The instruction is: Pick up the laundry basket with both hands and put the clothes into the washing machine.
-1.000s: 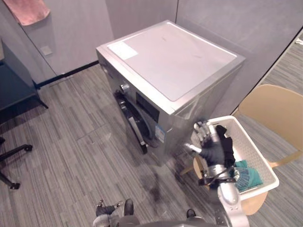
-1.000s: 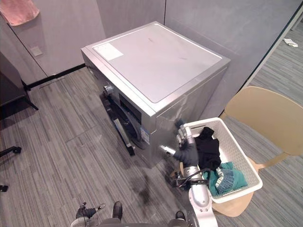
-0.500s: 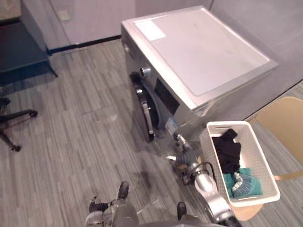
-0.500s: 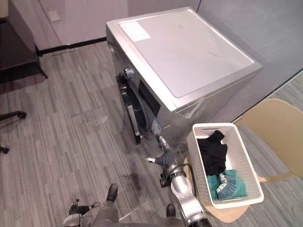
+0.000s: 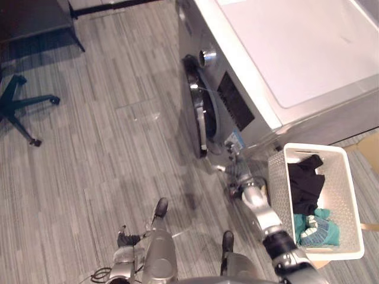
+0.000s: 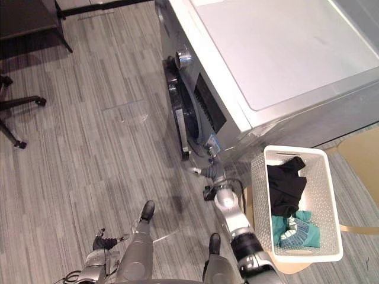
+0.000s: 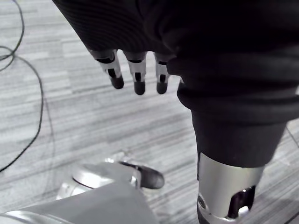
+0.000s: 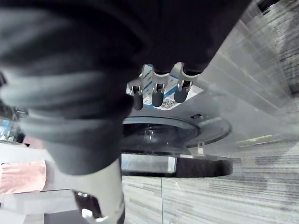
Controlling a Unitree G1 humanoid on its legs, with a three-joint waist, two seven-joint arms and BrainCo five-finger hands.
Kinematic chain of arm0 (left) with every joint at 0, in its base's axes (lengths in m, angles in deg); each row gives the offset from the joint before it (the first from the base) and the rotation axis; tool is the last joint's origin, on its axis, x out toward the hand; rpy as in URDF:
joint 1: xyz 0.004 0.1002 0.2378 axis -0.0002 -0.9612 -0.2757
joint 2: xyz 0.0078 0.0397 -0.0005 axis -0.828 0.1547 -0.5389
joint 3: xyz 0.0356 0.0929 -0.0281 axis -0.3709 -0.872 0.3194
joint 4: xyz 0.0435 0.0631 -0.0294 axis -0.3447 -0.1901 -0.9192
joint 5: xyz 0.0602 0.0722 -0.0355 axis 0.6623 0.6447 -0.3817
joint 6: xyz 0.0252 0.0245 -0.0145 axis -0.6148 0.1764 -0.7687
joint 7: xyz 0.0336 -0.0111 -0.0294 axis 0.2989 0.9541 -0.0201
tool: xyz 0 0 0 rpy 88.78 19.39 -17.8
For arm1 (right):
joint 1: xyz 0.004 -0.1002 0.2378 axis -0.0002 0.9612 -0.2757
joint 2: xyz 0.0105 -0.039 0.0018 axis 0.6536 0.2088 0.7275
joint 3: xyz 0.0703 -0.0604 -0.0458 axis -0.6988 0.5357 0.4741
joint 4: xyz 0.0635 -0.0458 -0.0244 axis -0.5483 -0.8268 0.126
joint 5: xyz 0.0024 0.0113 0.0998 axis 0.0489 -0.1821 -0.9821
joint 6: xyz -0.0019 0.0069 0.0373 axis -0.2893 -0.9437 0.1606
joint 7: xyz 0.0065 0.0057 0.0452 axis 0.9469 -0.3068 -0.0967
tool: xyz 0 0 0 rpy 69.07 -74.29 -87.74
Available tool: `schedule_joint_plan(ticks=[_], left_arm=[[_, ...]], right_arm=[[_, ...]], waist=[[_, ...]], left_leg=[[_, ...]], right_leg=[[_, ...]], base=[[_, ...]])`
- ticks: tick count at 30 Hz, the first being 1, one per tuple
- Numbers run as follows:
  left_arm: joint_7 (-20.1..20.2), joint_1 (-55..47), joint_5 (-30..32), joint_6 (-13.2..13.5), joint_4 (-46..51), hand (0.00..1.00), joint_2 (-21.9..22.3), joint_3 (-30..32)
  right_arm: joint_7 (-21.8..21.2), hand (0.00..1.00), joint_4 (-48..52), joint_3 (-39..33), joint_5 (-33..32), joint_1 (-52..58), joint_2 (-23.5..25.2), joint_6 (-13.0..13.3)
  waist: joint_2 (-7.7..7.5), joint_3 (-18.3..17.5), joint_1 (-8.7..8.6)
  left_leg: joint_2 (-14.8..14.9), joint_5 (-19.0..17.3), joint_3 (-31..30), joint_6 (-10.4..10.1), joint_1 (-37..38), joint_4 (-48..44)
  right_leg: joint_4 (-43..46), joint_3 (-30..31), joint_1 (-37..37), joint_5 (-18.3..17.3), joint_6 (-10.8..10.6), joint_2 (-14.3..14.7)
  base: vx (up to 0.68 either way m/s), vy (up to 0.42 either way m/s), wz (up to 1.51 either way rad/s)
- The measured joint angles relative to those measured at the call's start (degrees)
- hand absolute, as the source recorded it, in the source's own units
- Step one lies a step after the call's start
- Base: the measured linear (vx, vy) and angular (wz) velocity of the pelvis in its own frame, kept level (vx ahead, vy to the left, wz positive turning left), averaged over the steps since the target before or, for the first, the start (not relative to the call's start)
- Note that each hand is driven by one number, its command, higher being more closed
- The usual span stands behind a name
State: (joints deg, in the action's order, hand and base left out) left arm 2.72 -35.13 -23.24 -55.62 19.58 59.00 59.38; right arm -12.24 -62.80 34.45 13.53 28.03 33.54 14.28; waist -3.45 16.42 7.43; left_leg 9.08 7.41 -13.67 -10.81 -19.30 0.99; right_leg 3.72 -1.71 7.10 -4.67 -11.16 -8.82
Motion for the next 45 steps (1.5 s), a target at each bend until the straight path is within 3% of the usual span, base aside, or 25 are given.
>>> schedule_joint_plan(ticks=[7,22,27,33,40,45], left_arm=[[-0.3,0.1,-1.8,0.4,0.3,0.00,0.0,0.0],[-1.6,2.3,-6.2,1.1,2.6,0.00,-0.3,-2.2],[-2.5,2.7,-7.4,2.1,4.3,0.00,-0.2,-4.0],[-2.6,3.7,-8.5,2.1,4.7,0.00,0.4,-4.2],[-2.9,3.8,-8.3,1.9,5.6,0.00,1.8,-3.5],[-2.9,3.8,-8.2,0.6,5.9,0.00,3.2,-3.3]], right_arm=[[3.3,0.00,-1.8,-1.9,-3.1,-6.9,-0.2,-0.9],[8.4,0.00,-11.3,-9.2,-8.4,-22.0,-1.1,-1.0],[9.7,0.00,-16.0,-13.1,-10.1,-27.8,-1.8,-1.1],[11.4,0.00,-14.3,-12.7,-11.2,-27.0,0.3,-0.7],[8.9,0.00,-5.4,2.4,-9.5,-16.5,5.1,-0.9],[4.2,0.00,-3.8,12.2,-10.0,-12.8,8.2,-1.2]], waist=[[0.10,2.4,2.62],[-0.25,7.3,4.74],[-0.04,8.5,6.66],[0.21,8.9,7.40],[0.24,8.8,7.89],[0.25,5.5,10.18]], left_leg=[[-0.2,0.9,-2.0,0.0,-2.1,0.2],[-0.3,3.3,-5.7,-0.3,-4.9,2.6],[-0.4,3.9,-6.8,-0.6,-5.4,3.1],[-0.9,3.9,-8.2,-0.6,-5.9,3.0],[-1.4,2.9,-9.7,-1.0,-5.9,0.9],[-2.1,2.2,-11.7,-1.3,-6.0,0.0]], right_leg=[[0.3,-1.8,1.1,-0.1,0.2,0.2],[0.5,-5.7,2.6,-0.4,0.3,0.6],[0.7,-6.3,3.0,-0.5,0.1,0.7],[1.3,-8.1,2.6,-1.5,0.1,0.6],[1.9,-9.8,1.0,-2.6,0.5,0.7],[3.1,-12.5,-0.3,-4.4,0.8,0.7]], base=[[-0.02,0.015,0.13],[0.00,0.016,0.11],[0.01,0.029,0.06],[0.01,0.033,0.16],[0.03,0.034,0.10],[0.04,0.016,0.28]])
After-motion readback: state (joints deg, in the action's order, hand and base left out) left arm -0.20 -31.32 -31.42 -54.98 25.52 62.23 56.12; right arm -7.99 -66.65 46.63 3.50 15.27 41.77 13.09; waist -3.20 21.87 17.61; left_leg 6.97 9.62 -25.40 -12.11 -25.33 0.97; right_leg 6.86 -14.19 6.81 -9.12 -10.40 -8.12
